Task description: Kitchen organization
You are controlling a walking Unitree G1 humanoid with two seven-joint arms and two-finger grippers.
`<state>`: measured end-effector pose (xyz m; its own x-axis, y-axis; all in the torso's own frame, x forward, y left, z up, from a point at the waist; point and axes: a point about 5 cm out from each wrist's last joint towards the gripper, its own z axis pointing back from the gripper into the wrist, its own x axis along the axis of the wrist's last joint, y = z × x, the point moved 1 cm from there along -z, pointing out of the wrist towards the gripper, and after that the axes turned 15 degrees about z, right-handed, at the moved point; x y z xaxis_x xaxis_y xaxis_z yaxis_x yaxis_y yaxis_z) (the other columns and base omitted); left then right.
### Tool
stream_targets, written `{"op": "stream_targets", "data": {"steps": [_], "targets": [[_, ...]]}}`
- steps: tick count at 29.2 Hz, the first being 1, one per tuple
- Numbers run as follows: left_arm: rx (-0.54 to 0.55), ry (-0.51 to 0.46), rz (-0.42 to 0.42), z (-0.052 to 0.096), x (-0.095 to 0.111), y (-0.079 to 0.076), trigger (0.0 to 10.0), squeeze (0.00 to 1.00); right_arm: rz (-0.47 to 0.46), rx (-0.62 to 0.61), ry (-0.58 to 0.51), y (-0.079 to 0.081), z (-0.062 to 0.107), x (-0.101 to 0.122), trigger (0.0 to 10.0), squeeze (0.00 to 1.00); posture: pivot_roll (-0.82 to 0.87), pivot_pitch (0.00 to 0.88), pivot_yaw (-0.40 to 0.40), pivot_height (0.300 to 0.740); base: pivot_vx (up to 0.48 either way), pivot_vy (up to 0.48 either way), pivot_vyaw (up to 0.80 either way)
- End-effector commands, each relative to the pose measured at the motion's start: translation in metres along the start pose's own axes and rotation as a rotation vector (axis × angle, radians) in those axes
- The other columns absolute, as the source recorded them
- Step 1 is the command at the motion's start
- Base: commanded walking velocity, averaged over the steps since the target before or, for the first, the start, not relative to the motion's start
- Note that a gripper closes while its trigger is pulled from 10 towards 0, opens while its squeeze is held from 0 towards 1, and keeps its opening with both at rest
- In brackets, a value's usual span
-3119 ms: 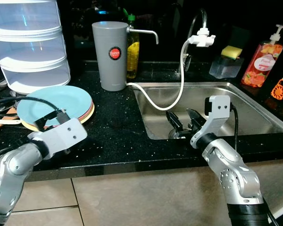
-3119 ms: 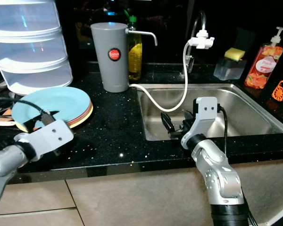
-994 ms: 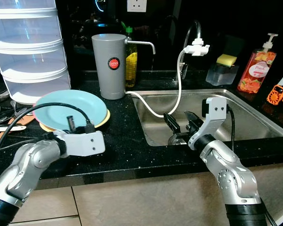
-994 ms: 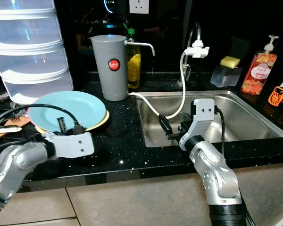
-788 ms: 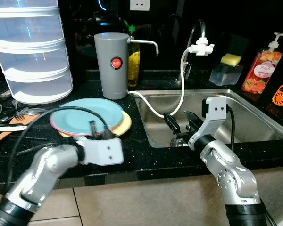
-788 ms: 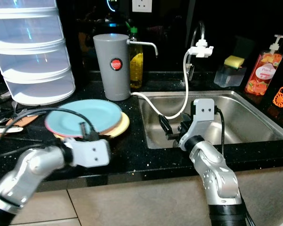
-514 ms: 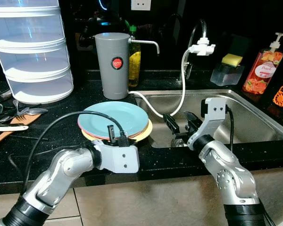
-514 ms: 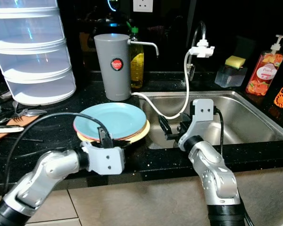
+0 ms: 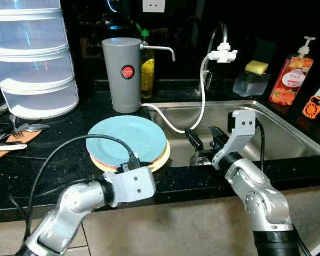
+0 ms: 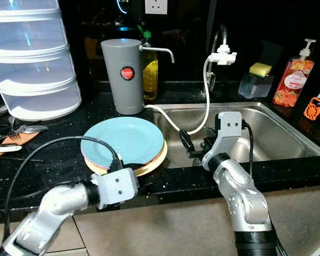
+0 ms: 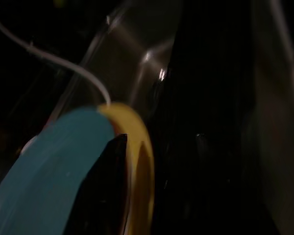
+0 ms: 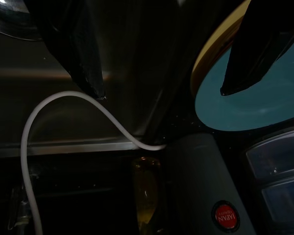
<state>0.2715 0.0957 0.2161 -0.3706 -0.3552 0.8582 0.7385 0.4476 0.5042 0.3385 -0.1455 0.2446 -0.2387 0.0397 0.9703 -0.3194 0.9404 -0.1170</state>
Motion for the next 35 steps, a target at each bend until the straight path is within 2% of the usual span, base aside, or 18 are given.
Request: {"op": "stream_targets", "data": {"steps": [1,5,7,8,9,11,14,19,22,24,25,26,28,29,30,31,32,35], "targets": [[-0.038,-0.057,0.023,0.001,0.013,-0.003,10.0,0.00,0.000,0.007,-0.003,0.001,-0.002,0.000,10.0,0.00,0.11,0.073,-0.057,0.740,0.000,0.000,0.00],[-0.063,-0.071,0.026,0.002,0.019,-0.004,10.0,0.00,-0.001,0.008,-0.004,0.001,-0.003,0.000,10.0,0.00,0.11,0.072,-0.054,0.740,0.000,0.000,0.00],[-0.052,0.010,-0.044,0.005,0.015,0.007,10.0,0.00,0.001,0.004,-0.006,0.001,-0.003,0.000,10.0,0.00,0.11,0.072,-0.051,0.740,0.000,0.000,0.00],[-0.052,0.010,-0.044,0.005,0.015,0.007,10.0,0.00,0.001,0.004,-0.006,0.001,-0.003,0.000,10.0,0.00,0.11,0.072,-0.051,0.740,0.000,0.000,0.00],[-0.026,0.085,-0.113,0.011,0.009,0.018,9.7,0.00,0.003,0.002,-0.008,0.000,-0.003,0.001,10.0,0.00,0.10,0.073,-0.049,0.740,0.000,0.000,0.00],[-0.011,0.109,-0.150,0.014,0.007,0.023,9.7,0.00,0.003,0.002,-0.010,0.000,-0.002,0.002,10.0,0.00,0.10,0.073,-0.049,0.740,0.000,0.000,0.00],[0.052,0.176,-0.144,0.031,0.002,0.044,10.0,0.00,0.006,-0.007,-0.008,-0.002,0.000,0.001,10.0,0.00,0.10,0.073,-0.044,0.740,0.000,0.000,0.00],[0.086,0.248,-0.113,0.043,-0.011,0.052,10.0,0.00,0.005,-0.009,-0.005,-0.002,0.001,-0.001,10.0,0.00,0.10,0.072,-0.041,0.740,0.000,0.000,0.00],[0.098,0.274,-0.099,0.044,-0.017,0.051,10.0,0.00,0.002,-0.005,-0.005,-0.001,0.001,-0.001,10.0,0.00,0.10,0.072,-0.041,0.740,0.000,0.000,0.00],[0.135,0.318,-0.154,0.044,-0.025,0.054,10.0,0.00,0.003,-0.002,-0.006,-0.001,0.000,0.000,10.0,0.00,0.10,0.070,-0.046,0.740,0.000,0.000,0.00],[0.153,0.331,-0.179,0.043,-0.028,0.055,9.3,0.00,0.004,-0.001,-0.007,-0.001,-0.001,0.000,10.0,0.00,0.10,0.069,-0.050,0.740,0.000,0.000,0.00],[0.165,0.334,-0.195,0.043,-0.030,0.056,7.3,0.00,0.004,0.001,-0.007,-0.001,-0.001,0.000,10.0,0.00,0.10,0.068,-0.050,0.740,0.000,0.000,0.00],[0.176,0.324,-0.196,0.042,-0.031,0.056,6.4,0.00,0.005,0.004,-0.007,-0.001,-0.001,0.000,10.0,0.00,0.10,0.065,-0.053,0.740,0.000,0.000,0.00],[0.179,0.319,-0.192,0.042,-0.031,0.056,6.4,0.00,0.006,0.005,-0.007,-0.001,-0.001,0.000,10.0,0.00,0.10,0.065,-0.053,0.740,0.000,0.000,0.00],[0.182,0.322,-0.189,0.042,-0.033,0.056,1.5,0.00,0.006,0.007,-0.007,0.000,-0.001,0.000,10.0,0.00,0.10,0.065,-0.053,0.740,0.000,0.000,0.00],[0.183,0.325,-0.187,0.042,-0.034,0.056,1.5,0.00,0.006,0.008,-0.007,0.000,-0.002,0.000,10.0,0.00,0.10,0.065,-0.053,0.740,0.000,0.000,0.00],[0.177,0.329,-0.184,0.043,-0.036,0.055,0.0,0.00,0.007,0.009,-0.006,0.000,-0.002,0.000,10.0,0.00,0.10,0.063,-0.054,0.740,0.000,0.000,0.00],[0.176,0.322,-0.168,0.043,-0.038,0.054,0.0,0.00,0.012,0.014,-0.001,0.000,-0.001,0.000,10.0,0.00,0.10,0.061,-0.054,0.740,0.000,0.000,0.00]]}}
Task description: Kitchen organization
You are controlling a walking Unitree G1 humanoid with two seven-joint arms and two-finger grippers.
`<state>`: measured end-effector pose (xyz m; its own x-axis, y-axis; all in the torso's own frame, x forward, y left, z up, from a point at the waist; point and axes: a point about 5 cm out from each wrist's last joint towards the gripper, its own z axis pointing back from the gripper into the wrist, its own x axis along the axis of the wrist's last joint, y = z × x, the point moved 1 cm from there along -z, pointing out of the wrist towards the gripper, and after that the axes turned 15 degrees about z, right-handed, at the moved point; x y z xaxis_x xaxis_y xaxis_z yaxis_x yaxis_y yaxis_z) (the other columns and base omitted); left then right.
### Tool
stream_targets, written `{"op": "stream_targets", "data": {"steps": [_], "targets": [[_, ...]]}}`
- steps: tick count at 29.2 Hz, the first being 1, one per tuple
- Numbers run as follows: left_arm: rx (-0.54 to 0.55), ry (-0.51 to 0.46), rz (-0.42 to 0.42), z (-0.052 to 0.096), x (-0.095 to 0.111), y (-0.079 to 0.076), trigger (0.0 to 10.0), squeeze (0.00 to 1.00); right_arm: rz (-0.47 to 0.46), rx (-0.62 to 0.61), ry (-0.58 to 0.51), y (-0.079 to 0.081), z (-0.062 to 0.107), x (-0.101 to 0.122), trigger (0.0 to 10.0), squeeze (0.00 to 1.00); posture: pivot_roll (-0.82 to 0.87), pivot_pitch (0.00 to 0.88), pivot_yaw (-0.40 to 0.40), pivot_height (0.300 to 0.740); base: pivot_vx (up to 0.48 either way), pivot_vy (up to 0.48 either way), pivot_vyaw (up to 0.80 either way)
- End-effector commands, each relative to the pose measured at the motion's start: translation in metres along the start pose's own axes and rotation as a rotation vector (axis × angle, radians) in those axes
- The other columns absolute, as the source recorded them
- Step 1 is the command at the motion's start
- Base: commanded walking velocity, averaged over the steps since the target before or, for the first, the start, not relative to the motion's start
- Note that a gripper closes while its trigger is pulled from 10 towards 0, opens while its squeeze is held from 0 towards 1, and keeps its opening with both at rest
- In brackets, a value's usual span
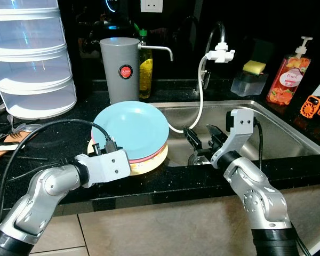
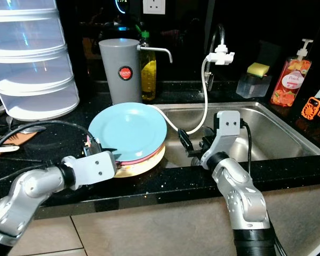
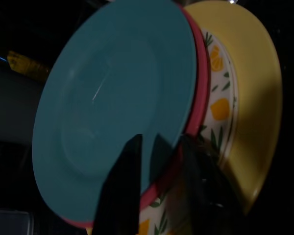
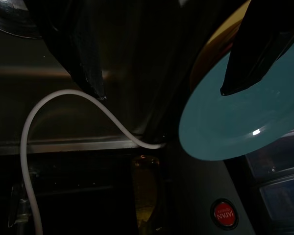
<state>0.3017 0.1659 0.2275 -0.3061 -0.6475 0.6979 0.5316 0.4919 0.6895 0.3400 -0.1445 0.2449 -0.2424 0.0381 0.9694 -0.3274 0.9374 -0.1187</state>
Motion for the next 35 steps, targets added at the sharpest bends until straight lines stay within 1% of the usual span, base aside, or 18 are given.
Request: {"op": "stream_targets", "data": {"steps": [1,4,5,6,7,8,9,13,15,16,20,23,24,27,28,31,32,35], "targets": [[-0.035,0.035,0.025,-0.001,-0.010,-0.009,0.0,0.00,0.021,0.018,0.009,0.000,0.001,-0.001,10.0,0.00,0.10,0.060,-0.054,0.740,0.000,0.000,0.00],[-0.034,0.022,0.029,-0.003,-0.008,-0.010,0.0,0.00,0.050,0.064,0.027,0.002,0.002,-0.003,10.0,0.00,0.10,0.060,-0.054,0.740,0.000,0.000,0.00],[-0.030,0.011,0.033,-0.005,-0.007,-0.010,0.0,0.00,0.094,0.124,0.048,0.004,0.004,-0.006,10.0,0.00,0.10,0.060,-0.054,0.740,0.000,0.000,0.00],[-0.028,0.007,0.033,-0.005,-0.006,-0.010,0.0,0.00,0.121,0.154,0.056,0.005,0.006,-0.008,10.0,0.00,0.10,0.060,-0.054,0.740,0.000,0.000,0.00],[-0.028,0.007,0.033,-0.005,-0.006,-0.010,0.0,0.00,0.121,0.154,0.056,0.005,0.006,-0.008,10.0,0.00,0.10,0.060,-0.054,0.740,0.000,0.000,0.00],[-0.017,-0.001,0.034,-0.006,-0.005,-0.008,0.0,0.00,0.162,0.189,0.066,0.006,0.009,-0.010,10.0,0.00,0.10,0.060,-0.054,0.740,0.000,0.000,0.00],[-0.017,-0.001,0.034,-0.006,-0.005,-0.008,0.0,0.00,0.162,0.189,0.066,0.006,0.009,-0.010,10.0,0.00,0.10,0.060,-0.054,0.740,0.000,0.000,0.00],[-0.003,-0.015,0.029,-0.007,-0.001,-0.006,0.0,0.00,0.229,0.247,0.065,0.006,0.014,-0.011,10.0,0.00,0.10,0.064,-0.054,0.740,0.000,0.000,0.00],[-0.003,-0.018,0.029,-0.007,0.000,-0.006,0.0,0.00,0.224,0.263,0.053,0.007,0.015,-0.009,10.0,0.00,0.10,0.065,-0.053,0.740,0.000,0.000,0.00],[-0.004,-0.017,0.013,-0.008,0.001,-0.006,10.0,0.00,0.212,0.277,0.037,0.008,0.016,-0.006,10.0,0.00,0.10,0.065,-0.053,0.740,0.000,0.000,0.00],[-0.023,-0.023,-0.025,-0.008,0.007,-0.008,10.0,0.00,0.188,0.298,0.007,0.010,0.016,-0.001,10.0,0.00,0.09,0.066,-0.053,0.740,0.000,0.000,0.00],[-0.048,-0.072,-0.049,-0.011,0.021,-0.014,10.0,0.00,0.165,0.283,-0.005,0.010,0.014,0.001,10.0,0.00,0.10,0.066,-0.053,0.740,0.000,0.000,0.00],[-0.041,-0.070,-0.058,-0.012,0.022,-0.013,10.0,0.00,0.162,0.281,-0.006,0.010,0.014,0.001,10.0,0.00,0.10,0.066,-0.053,0.740,0.000,0.000,0.00],[-0.023,-0.041,-0.091,-0.013,0.018,-0.010,10.0,0.00,0.160,0.283,-0.006,0.011,0.013,0.000,10.0,0.00,0.10,0.067,-0.054,0.740,0.000,0.000,0.00],[-0.014,0.002,-0.134,-0.013,0.011,-0.008,10.0,0.00,0.157,0.285,-0.008,0.012,0.013,0.000,10.0,0.00,0.10,0.066,-0.053,0.740,0.000,0.000,0.00],[-0.042,0.012,-0.128,-0.011,0.008,-0.010,10.0,0.01,0.152,0.288,-0.011,0.013,0.013,0.000,10.0,0.00,0.10,0.066,-0.053,0.740,0.000,0.000,0.00],[-0.050,-0.002,-0.122,-0.011,0.010,-0.011,10.0,1.00,0.150,0.286,-0.012,0.013,0.013,0.000,10.0,0.00,0.10,0.066,-0.053,0.740,0.000,0.000,0.00],[-0.052,-0.027,-0.122,-0.011,0.016,-0.013,10.0,1.00,0.148,0.283,-0.012,0.012,0.014,0.001,10.0,0.00,0.10,0.067,-0.053,0.740,0.000,0.000,0.00]]}}
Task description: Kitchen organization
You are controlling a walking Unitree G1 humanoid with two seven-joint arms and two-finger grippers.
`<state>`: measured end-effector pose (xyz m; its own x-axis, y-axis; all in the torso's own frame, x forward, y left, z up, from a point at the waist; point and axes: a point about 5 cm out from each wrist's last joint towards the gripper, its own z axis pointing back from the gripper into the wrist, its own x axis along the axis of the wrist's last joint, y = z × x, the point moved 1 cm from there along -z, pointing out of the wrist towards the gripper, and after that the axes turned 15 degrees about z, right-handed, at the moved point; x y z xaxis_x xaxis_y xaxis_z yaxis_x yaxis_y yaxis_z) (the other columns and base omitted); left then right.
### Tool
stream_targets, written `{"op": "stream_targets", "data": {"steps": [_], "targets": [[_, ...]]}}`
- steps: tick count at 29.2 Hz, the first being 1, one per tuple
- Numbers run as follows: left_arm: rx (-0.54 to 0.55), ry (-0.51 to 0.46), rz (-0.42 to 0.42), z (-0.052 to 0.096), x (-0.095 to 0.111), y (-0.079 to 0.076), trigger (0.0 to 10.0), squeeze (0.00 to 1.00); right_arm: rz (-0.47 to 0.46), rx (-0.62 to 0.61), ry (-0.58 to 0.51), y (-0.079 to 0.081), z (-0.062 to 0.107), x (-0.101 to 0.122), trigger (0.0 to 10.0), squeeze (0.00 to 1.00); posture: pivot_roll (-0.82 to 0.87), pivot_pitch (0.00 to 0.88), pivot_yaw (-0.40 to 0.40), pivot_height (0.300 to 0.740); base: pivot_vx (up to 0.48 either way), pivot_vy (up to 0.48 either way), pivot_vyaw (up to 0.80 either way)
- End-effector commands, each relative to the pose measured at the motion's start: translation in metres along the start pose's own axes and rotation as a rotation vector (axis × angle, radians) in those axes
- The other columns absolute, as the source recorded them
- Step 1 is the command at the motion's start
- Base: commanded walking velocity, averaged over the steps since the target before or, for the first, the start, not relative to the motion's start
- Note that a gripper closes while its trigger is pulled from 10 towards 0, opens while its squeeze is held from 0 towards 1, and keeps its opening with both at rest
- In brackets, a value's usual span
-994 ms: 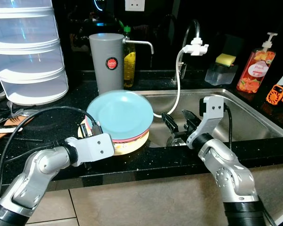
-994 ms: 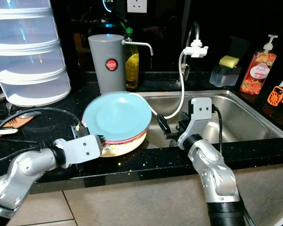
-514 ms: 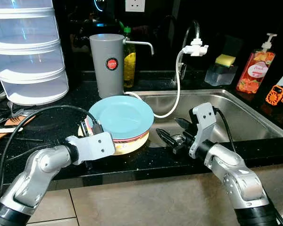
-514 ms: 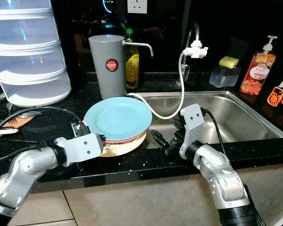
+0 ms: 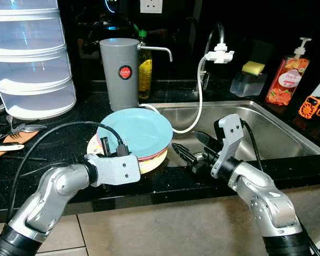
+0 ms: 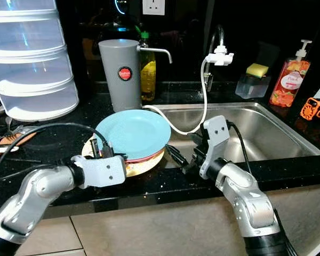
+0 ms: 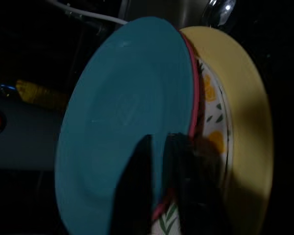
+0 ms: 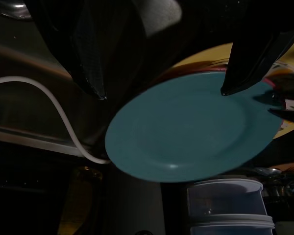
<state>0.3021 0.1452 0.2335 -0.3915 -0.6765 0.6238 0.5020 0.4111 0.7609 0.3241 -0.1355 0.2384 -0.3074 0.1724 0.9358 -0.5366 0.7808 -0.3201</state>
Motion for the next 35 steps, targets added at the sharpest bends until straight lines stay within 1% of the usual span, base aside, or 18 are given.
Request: {"op": "stream_targets", "data": {"steps": [1,5,6,8,9,10,12,13,14,17,19,21,23,28,29,30,34,35], "targets": [[-0.038,0.005,-0.015,0.000,0.000,-0.007,10.0,1.00,-0.004,-0.013,-0.014,-0.002,0.002,0.002,10.0,0.00,0.10,0.067,-0.053,0.740,0.000,0.000,0.00],[-0.004,0.003,-0.023,-0.002,0.002,0.001,10.0,1.00,-0.007,-0.015,-0.015,-0.003,0.001,0.003,10.0,0.00,0.10,0.067,-0.053,0.740,0.000,0.000,0.00],[0.001,0.035,-0.025,-0.003,-0.005,0.001,10.0,0.03,-0.008,-0.014,-0.016,-0.003,0.001,0.003,10.0,0.00,0.10,0.065,-0.055,0.740,0.000,0.000,0.00],[0.001,0.035,-0.025,-0.003,-0.005,0.001,10.0,0.03,-0.008,-0.014,-0.016,-0.003,0.001,0.003,10.0,0.00,0.10,0.065,-0.055,0.740,0.000,0.000,0.00],[-0.007,0.054,-0.021,-0.003,-0.009,0.000,10.0,0.00,-0.009,-0.014,-0.017,-0.003,0.001,0.003,10.0,0.00,0.10,0.064,-0.055,0.740,0.000,0.000,0.00],[-0.007,0.054,-0.021,-0.003,-0.009,0.000,10.0,0.00,-0.009,-0.014,-0.017,-0.003,0.001,0.003,10.0,0.00,0.10,0.064,-0.055,0.740,0.000,0.000,0.00],[-0.036,0.137,-0.020,-0.001,-0.025,-0.003,10.0,0.00,-0.011,-0.014,-0.019,-0.003,0.000,0.004,10.0,0.00,0.10,0.064,-0.055,0.740,0.000,0.000,0.00],[-0.029,0.183,-0.020,0.000,-0.035,-0.003,10.0,0.00,-0.012,-0.015,-0.020,-0.003,0.000,0.004,10.0,0.00,0.10,0.065,-0.055,0.740,0.000,0.000,0.00],[-0.007,0.233,-0.035,0.001,-0.046,0.000,9.1,0.00,-0.014,-0.017,-0.019,-0.003,0.000,0.004,10.0,0.00,0.10,0.065,-0.055,0.740,0.000,0.000,0.00],[0.007,0.257,-0.063,0.002,-0.051,0.003,9.2,0.00,-0.014,-0.018,-0.019,-0.003,0.000,0.004,10.0,0.00,0.10,0.065,-0.055,0.740,0.000,0.000,0.00],[0.026,0.246,-0.068,0.001,-0.049,0.007,0.0,0.00,-0.015,-0.020,-0.018,-0.003,0.000,0.004,10.0,0.00,0.10,0.065,-0.055,0.740,0.000,0.000,0.00],[0.026,0.246,-0.068,0.001,-0.049,0.007,0.0,0.00,-0.015,-0.020,-0.018,-0.003,0.000,0.004,10.0,0.00,0.10,0.065,-0.055,0.740,0.000,0.000,0.00],[0.052,0.164,-0.117,0.001,-0.038,0.010,0.0,0.00,-0.016,-0.028,-0.017,-0.004,0.000,0.004,10.0,0.00,0.09,0.066,-0.057,0.740,0.000,0.000,0.00],[0.054,0.118,-0.136,0.000,-0.030,0.010,0.0,0.00,-0.016,-0.031,-0.017,-0.004,0.000,0.004,10.0,0.00,0.09,0.066,-0.057,0.740,0.000,0.000,0.00],[0.067,0.080,-0.155,0.000,-0.022,0.011,0.0,0.00,-0.016,-0.032,-0.016,-0.005,0.000,0.004,10.0,0.00,0.10,0.065,-0.059,0.740,0.000,0.000,0.00],[0.067,0.080,-0.155,0.000,-0.022,0.011,0.0,0.00,-0.016,-0.032,-0.016,-0.005,0.000,0.004,10.0,0.00,0.10,0.065,-0.059,0.740,0.000,0.000,0.00],[0.088,0.034,-0.198,0.004,-0.008,0.015,0.0,0.00,-0.017,-0.033,-0.015,-0.005,0.000,0.004,10.0,0.00,0.10,0.065,-0.058,0.740,0.000,0.000,0.00],[0.105,0.032,-0.242,0.009,0.000,0.018,5.0,0.00,-0.017,-0.033,-0.015,-0.005,0.000,0.003,10.0,0.00,0.09,0.065,-0.055,0.740,0.000,0.000,0.00]]}}
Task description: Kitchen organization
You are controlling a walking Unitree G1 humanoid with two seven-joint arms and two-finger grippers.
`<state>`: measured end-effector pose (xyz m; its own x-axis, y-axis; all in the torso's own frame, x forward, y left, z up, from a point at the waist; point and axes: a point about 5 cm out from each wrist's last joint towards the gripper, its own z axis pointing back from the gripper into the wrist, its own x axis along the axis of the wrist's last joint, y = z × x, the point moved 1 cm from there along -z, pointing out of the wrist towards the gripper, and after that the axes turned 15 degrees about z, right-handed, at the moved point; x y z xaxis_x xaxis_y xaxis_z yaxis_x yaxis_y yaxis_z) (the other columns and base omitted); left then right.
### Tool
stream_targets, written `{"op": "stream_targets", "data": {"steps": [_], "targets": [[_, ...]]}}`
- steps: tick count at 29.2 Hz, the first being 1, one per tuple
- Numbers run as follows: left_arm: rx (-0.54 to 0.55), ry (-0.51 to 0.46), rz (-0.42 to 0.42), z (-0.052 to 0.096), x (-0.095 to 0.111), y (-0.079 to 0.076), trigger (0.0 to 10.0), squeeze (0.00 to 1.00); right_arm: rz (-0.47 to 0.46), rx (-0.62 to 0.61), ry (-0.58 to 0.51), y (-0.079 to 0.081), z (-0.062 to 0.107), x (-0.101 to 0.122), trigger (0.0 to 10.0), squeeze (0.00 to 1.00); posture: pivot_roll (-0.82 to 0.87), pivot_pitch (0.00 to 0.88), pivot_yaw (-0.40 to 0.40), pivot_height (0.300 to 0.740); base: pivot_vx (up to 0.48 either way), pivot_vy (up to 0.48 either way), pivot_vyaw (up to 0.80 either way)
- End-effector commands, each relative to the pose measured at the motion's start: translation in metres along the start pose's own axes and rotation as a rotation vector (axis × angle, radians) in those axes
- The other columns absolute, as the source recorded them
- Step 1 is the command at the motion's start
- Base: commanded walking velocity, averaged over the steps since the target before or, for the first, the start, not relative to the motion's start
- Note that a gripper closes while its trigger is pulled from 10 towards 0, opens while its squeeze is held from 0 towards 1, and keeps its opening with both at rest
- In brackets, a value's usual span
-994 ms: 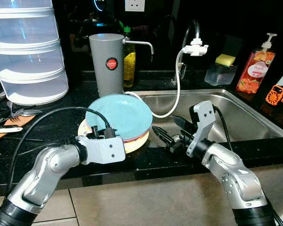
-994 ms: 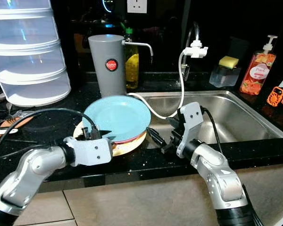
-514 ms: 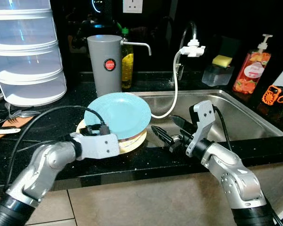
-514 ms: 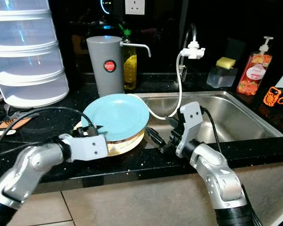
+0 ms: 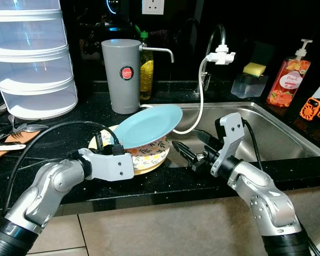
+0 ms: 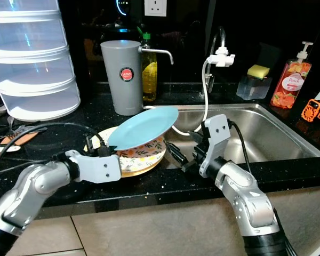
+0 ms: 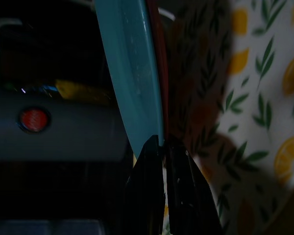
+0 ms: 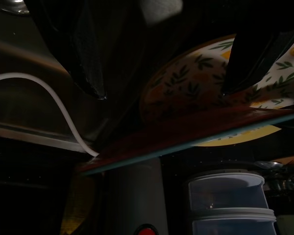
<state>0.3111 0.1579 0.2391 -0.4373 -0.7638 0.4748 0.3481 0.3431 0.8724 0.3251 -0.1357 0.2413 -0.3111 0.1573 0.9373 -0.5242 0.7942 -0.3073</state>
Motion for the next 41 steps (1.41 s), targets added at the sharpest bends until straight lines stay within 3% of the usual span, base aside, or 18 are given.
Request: {"op": "stream_targets", "data": {"steps": [1,2,5,10,15,19,21,25,33,41], "targets": [[0.006,-0.007,-0.066,0.007,0.007,0.006,5.0,0.00,-0.007,-0.013,-0.004,-0.003,0.001,0.001,10.0,0.00,0.09,0.065,-0.055,0.740,0.000,0.000,0.00],[0.026,-0.029,-0.070,0.012,0.018,0.010,10.0,0.00,-0.007,-0.014,-0.003,-0.003,0.002,0.001,10.0,0.00,0.10,0.063,-0.058,0.740,0.000,0.000,0.00],[0.044,-0.062,-0.093,0.016,0.030,0.013,10.0,0.00,-0.009,-0.013,-0.003,-0.003,0.001,0.000,10.0,0.00,0.11,0.061,-0.062,0.740,0.000,0.000,0.00],[0.050,-0.045,-0.143,0.019,0.027,0.018,10.0,0.00,-0.015,-0.012,-0.006,-0.004,-0.002,0.000,10.0,0.00,0.12,0.057,-0.070,0.740,0.000,0.000,0.00],[0.078,0.068,-0.185,0.025,0.000,0.029,10.0,0.00,-0.086,-0.086,-0.029,-0.020,-0.004,0.002,10.0,0.00,0.12,0.052,-0.071,0.740,0.000,0.000,0.00],[0.184,0.125,-0.192,0.026,-0.011,0.047,10.0,0.00,-0.145,-0.093,-0.041,-0.022,-0.001,0.003,10.0,0.00,0.11,0.053,-0.070,0.740,0.000,0.000,0.00],[0.195,0.130,-0.193,0.026,-0.013,0.049,10.0,0.00,-0.155,-0.087,-0.044,-0.022,-0.001,0.003,10.0,0.00,0.11,0.053,-0.070,0.740,0.000,0.000,0.00],[0.199,0.130,-0.196,0.020,-0.017,0.046,10.0,0.00,-0.262,-0.009,-0.046,-0.010,-0.002,0.002,10.0,0.00,0.11,0.054,-0.071,0.740,0.000,0.000,0.00],[0.173,0.069,-0.164,0.000,-0.013,0.031,10.0,0.00,-0.723,0.174,-0.055,0.033,-0.020,0.005,10.0,0.00,0.10,0.061,-0.067,0.740,0.000,0.000,0.00],[0.137,0.019,-0.147,-0.014,-0.005,0.018,10.0,0.00,-0.826,0.205,-0.032,0.052,-0.041,0.013,10.0,0.00,0.10,0.063,-0.069,0.740,0.000,0.000,0.00]]}}
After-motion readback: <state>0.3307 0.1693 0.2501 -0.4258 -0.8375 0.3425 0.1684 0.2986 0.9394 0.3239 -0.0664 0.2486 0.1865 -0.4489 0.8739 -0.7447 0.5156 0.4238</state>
